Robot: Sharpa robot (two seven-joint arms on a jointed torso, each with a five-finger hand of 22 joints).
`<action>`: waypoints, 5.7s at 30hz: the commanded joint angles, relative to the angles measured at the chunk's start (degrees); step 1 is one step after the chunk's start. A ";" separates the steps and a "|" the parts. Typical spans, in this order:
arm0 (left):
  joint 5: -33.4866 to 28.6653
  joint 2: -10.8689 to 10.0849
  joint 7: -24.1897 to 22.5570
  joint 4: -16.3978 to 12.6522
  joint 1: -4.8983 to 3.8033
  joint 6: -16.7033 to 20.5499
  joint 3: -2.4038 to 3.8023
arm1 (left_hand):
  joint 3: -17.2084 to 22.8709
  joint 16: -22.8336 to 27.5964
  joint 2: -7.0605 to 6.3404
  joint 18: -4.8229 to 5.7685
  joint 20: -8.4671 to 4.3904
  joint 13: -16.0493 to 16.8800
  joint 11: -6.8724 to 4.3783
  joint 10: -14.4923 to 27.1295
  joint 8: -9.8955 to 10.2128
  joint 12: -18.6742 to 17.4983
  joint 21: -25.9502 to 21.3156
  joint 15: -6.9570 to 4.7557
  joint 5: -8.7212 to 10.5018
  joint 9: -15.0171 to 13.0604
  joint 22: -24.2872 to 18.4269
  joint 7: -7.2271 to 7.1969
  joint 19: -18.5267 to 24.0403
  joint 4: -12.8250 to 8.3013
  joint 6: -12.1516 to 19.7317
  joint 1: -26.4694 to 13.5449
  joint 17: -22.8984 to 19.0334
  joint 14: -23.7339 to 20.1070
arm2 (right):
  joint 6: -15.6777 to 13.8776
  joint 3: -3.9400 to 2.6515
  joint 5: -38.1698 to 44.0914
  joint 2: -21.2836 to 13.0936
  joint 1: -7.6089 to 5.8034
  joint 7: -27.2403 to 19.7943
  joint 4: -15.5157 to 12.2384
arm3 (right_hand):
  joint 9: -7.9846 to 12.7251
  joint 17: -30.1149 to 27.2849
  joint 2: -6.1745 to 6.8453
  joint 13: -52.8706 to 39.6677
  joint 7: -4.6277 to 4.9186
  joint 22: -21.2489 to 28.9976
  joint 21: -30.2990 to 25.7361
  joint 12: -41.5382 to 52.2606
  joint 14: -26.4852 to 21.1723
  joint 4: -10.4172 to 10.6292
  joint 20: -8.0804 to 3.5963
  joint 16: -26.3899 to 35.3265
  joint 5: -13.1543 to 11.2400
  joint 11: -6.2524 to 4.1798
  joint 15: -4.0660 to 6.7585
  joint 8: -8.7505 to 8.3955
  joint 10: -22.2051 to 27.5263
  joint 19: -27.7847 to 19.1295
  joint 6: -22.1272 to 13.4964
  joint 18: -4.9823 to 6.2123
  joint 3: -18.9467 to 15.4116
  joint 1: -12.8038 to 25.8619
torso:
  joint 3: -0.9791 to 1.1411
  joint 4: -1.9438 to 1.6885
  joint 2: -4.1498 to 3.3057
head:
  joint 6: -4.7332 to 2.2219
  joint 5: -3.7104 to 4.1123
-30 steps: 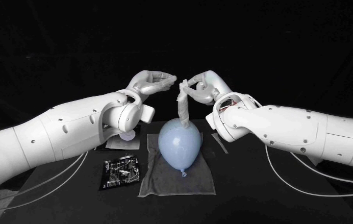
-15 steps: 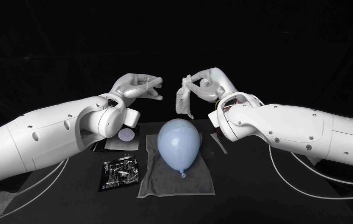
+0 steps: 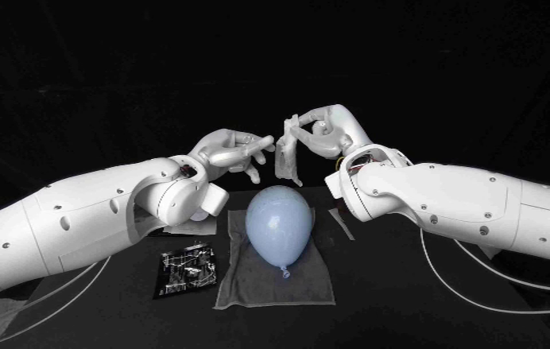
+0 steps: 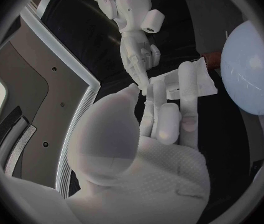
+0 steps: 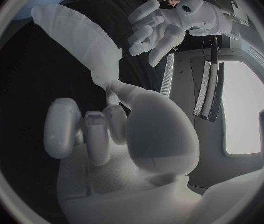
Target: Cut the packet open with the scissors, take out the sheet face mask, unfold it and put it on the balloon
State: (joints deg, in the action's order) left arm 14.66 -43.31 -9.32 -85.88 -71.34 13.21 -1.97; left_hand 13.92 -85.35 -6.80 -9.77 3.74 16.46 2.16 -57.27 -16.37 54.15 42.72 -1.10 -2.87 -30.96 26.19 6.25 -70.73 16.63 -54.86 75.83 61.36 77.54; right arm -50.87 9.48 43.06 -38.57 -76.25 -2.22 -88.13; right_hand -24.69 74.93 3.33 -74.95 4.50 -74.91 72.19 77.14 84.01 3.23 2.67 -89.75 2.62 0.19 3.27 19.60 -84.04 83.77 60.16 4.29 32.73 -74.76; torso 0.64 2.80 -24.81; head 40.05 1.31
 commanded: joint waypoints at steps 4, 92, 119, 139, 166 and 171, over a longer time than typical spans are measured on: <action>2.24 1.24 2.21 0.37 0.05 -1.79 0.05 | -2.07 -0.49 -0.31 -0.03 0.28 2.72 0.47 0.57 1.87 2.13 4.13 0.16 0.08 0.97 3.94 0.57 1.76 0.00 0.34 -0.06 2.35 1.00 | -0.31 -0.05 -0.01 0.19 0.00 -1.22 -0.40 | -1.80 15.07 -0.55 -4.98 -0.20 -10.24 0.04 -0.20 5.99 0.01 -0.26 -0.25 0.17 -0.28 0.22 0.33 -0.42 1.65 0.21 -0.82 0.38 0.00 | 0.07 0.00 -0.02 | 0.09 -0.06; 0.71 3.93 -1.08 3.92 0.41 1.48 -0.26 | 0.27 1.80 8.03 -0.36 0.41 8.72 -0.43 3.83 1.42 2.81 10.61 -0.33 0.11 1.18 9.23 -0.78 9.06 -2.55 -3.80 16.05 2.32 -1.19 | 1.45 -0.05 0.79 0.18 0.02 -0.23 -0.60 | -1.96 15.07 -0.48 -4.96 -0.22 -10.32 0.19 -0.30 5.99 -0.46 -0.32 -0.25 0.17 -0.33 0.27 0.57 -0.43 1.67 0.09 -0.84 0.60 0.08 | 0.05 -0.04 0.00 | 0.44 -0.01; 0.58 3.39 -0.36 4.53 0.41 2.56 -0.27 | 0.82 2.05 7.80 -0.33 0.36 8.93 -0.51 3.95 0.25 2.65 10.94 -0.39 0.14 0.25 9.59 -0.94 9.25 -2.42 -3.80 15.79 1.85 -1.65 | 4.56 -0.05 0.67 -2.00 0.03 -0.52 -1.96 | -2.03 15.07 -0.35 -4.57 -0.16 -10.17 -0.44 -0.88 5.99 -0.55 -0.32 -0.25 0.17 -0.27 0.26 0.62 -0.19 1.48 -0.17 -0.72 0.52 0.37 | 0.01 -0.02 0.00 | 0.58 -0.12; 0.92 2.84 -0.79 4.94 0.40 3.67 -0.25 | 1.95 2.05 7.64 -0.28 0.33 9.26 -0.47 4.12 -0.65 2.66 11.44 -0.39 0.13 -0.67 10.12 -0.84 9.33 -2.79 -3.27 16.05 2.02 -1.70 | 8.86 -0.05 2.07 -3.23 0.02 1.26 -1.73 | -2.16 15.07 -0.29 -3.73 -0.05 -9.89 -1.61 -2.15 5.99 -0.80 -0.27 -0.25 0.17 -0.18 0.21 0.69 0.41 1.09 -0.78 -0.52 0.33 0.68 | 0.01 -0.01 0.01 | 0.60 -0.20; 2.90 2.63 -1.09 5.75 0.25 3.66 0.00 | 7.87 1.24 5.60 0.11 0.46 10.44 -0.25 4.47 -3.04 3.24 14.66 -0.21 0.10 -3.25 13.67 -0.50 8.79 -4.24 -1.38 14.35 4.67 -0.45 | 9.82 -0.04 2.16 -4.45 0.00 1.73 -1.99 | -2.26 15.07 -0.23 -3.21 0.05 -9.59 -2.78 -2.96 5.99 -0.91 -0.21 -0.25 0.17 -0.09 0.15 0.74 0.78 0.71 -1.23 -0.31 0.08 0.92 | 0.04 -0.02 -0.02 | 0.47 -0.28; 3.09 2.70 -1.11 5.98 0.05 3.73 0.06 | 8.50 1.23 5.39 0.12 0.48 10.55 -0.24 4.49 -3.25 3.30 14.83 -0.19 0.10 -3.47 13.83 -0.49 8.88 -4.37 -1.25 14.00 4.76 -0.44 | 11.54 -0.04 2.55 -4.40 -0.02 2.21 -1.90 | -2.29 15.07 -0.24 -3.11 0.09 -9.54 -2.96 -3.13 5.99 -0.92 -0.19 -0.25 0.16 -0.06 0.12 0.75 0.87 0.65 -1.36 -0.28 0.01 0.98 | 0.05 -0.06 -0.02 | 0.52 -0.32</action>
State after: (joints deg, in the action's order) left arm 17.14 -40.72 -9.64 -79.89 -71.12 16.75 -2.03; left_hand 20.84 -83.80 -1.16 -8.81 4.22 26.95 2.15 -52.72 -17.95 57.21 57.19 -1.42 -2.37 -28.10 39.95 5.66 -61.72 13.41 -56.47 89.92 66.02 76.79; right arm -41.46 9.47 44.52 -43.01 -76.23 -0.42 -90.05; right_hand -26.36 74.95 3.52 -75.04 4.44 -74.95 69.48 74.17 84.01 2.53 2.55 -89.80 2.62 0.14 3.27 20.03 -83.69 83.67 59.00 3.85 32.94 -73.96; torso 0.68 2.77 -24.82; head 40.53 0.99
